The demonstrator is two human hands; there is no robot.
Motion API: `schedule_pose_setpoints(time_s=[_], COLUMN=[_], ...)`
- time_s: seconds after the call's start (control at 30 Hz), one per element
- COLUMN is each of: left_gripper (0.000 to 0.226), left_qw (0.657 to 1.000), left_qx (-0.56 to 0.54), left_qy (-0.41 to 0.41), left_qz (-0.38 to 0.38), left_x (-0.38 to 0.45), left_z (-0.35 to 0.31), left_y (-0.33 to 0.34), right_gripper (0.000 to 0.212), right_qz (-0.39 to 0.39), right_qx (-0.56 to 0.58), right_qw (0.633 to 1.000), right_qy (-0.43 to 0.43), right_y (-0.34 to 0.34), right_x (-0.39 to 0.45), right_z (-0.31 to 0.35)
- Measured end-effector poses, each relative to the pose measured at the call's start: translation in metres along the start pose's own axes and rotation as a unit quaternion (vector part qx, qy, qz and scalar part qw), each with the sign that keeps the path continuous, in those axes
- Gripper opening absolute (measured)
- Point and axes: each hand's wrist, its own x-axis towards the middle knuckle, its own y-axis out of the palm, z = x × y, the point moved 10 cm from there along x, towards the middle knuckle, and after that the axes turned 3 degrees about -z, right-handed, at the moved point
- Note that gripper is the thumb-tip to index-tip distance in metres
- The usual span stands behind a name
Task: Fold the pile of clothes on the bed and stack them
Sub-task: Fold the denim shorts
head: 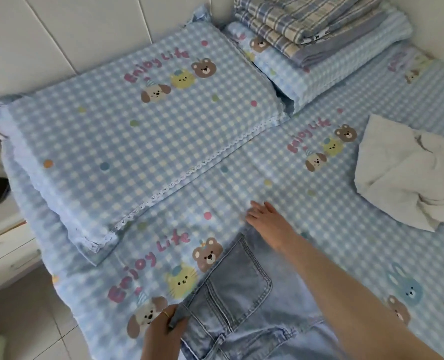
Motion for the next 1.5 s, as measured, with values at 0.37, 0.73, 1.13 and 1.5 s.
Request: schedule_pose_setpoints(time_s=[0.37, 0.73, 1.13, 1.5], left_gripper=[0.033, 0.057, 0.066, 0.027], left_qw=[0.972, 0.792, 0.988, 0.989], left_qx=[0.063, 0.361, 0.056, 0.005], left_qy=[0.224, 0.484, -0.135, -0.089], left_qz=[-0.022, 0.085, -0.06, -0.115], left_x=[-0.099, -0.234, -0.173, -0.203], left_z=[-0.047, 0.025, 0.112, 0.059], left_y=[-0.004, 0.14, 0.097, 0.117], right_gripper=[0.04, 0.052, 0.067, 0.019], right_qz=[-0.157, 0.048, -0.007, -0.22], right_qx=[0.061, 0.135, 0.354, 0.407], right_qw=[0.986, 0.988, 0.775, 0.678], right_qy=[0.014, 0.065, 0.523, 0.571], right_y=[-0.066, 0.105, 0.154, 0.127], right_x=[-0.23, -0.446, -0.45, -0.505], right_z=[-0.028, 0.043, 0.009, -0.002])
